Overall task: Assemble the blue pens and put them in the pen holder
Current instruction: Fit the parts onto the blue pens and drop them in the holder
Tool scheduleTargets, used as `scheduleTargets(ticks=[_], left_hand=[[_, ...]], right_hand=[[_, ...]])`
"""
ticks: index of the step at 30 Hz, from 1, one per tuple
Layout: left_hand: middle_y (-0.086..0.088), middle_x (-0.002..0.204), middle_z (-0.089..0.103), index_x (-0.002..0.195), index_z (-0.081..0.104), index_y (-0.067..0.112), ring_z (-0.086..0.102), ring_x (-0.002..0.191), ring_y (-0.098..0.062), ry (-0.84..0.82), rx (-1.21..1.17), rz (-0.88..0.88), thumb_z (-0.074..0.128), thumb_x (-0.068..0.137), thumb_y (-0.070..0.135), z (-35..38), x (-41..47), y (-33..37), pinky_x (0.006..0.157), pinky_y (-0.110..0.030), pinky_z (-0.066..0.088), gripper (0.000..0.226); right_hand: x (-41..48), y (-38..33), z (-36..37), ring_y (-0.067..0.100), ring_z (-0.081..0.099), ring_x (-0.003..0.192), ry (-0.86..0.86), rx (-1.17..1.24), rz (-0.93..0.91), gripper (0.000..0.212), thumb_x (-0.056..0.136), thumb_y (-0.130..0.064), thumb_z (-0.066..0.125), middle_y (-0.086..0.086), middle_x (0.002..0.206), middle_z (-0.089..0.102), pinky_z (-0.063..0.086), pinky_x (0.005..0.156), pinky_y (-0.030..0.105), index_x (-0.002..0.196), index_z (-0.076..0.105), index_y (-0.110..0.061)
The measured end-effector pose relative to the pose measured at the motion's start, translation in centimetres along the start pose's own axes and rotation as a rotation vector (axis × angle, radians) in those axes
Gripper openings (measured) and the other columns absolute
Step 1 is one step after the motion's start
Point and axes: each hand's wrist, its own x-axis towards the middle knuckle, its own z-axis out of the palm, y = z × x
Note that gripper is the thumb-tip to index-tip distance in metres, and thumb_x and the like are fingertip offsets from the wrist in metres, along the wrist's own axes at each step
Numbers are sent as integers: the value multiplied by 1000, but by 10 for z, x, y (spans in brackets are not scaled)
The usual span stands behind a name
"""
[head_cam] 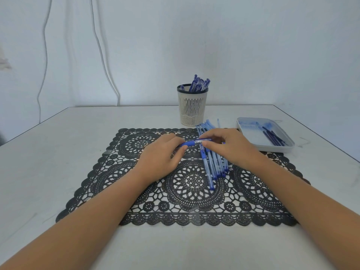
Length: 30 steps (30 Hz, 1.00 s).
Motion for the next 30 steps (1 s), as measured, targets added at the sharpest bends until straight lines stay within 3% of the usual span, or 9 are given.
scheduleTargets(ticks=[6, 11, 14, 18, 21, 25, 30], left_hand=[[11, 76, 53, 93, 63, 13, 44, 66, -5, -5, -29, 51, 29, 92, 41, -2, -4, -1, 52, -10, 27, 44], [15, 70, 50, 86, 63, 13, 42, 57, -5, 28, 27, 95, 31, 93, 36, -4, -4, 2, 46, -9, 20, 40], [7, 74, 60, 89, 63, 14, 53, 62, -10, 38, 42, 74, 30, 92, 39, -2, -5, 3, 46, -14, 26, 41], [6, 86, 64, 108, 61, 17, 59, 77, -10, 22, 61, 73, 34, 90, 46, -1, -1, 7, 57, -23, 45, 43], [2, 88, 68, 108, 61, 16, 63, 74, -16, 13, 119, 105, 36, 91, 40, 0, 0, 6, 61, -30, 49, 38], [0, 91, 65, 110, 62, 12, 58, 78, -16, 69, 71, -74, 45, 95, 30, -2, 9, -2, 70, -30, 44, 29], [4, 93, 54, 110, 65, 15, 51, 87, -17, 222, -132, -334, 53, 92, 26, -24, 42, -7, 81, -34, 41, 25]], right_hand=[[-2, 0, 4, 2, 56, 67, 37, -16, -38, 17, 86, -25, 63, -8, 79, 67, 41, 62, 10, 101, 71, -27], [-6, 2, 8, -7, 56, 71, 23, -7, -72, 18, 86, -22, 64, -21, 79, 62, 41, 66, 4, 102, 71, -25], [-4, 2, 8, 0, 59, 79, 41, -17, -79, 19, 85, -24, 64, -18, 84, 65, 42, 69, 6, 103, 70, -27], [-3, 4, 7, -12, 56, 82, 79, -3, -78, 20, 86, -25, 63, -20, 91, 64, 37, 71, -1, 105, 69, -28], [-3, 6, 9, -6, 52, 95, 73, -81, -102, 26, 89, -31, 58, -15, 104, 63, 33, 81, 2, 113, 65, -27], [0, 25, 8, 14, 40, 123, 137, -307, -40, 41, 95, -35, 44, 0, 131, 52, 26, 98, 22, 132, 51, -19], [1, 39, 9, 18, 29, 134, 34, -391, 82, 46, 98, -31, 39, 7, 144, 36, 19, 109, 26, 140, 39, -11]])
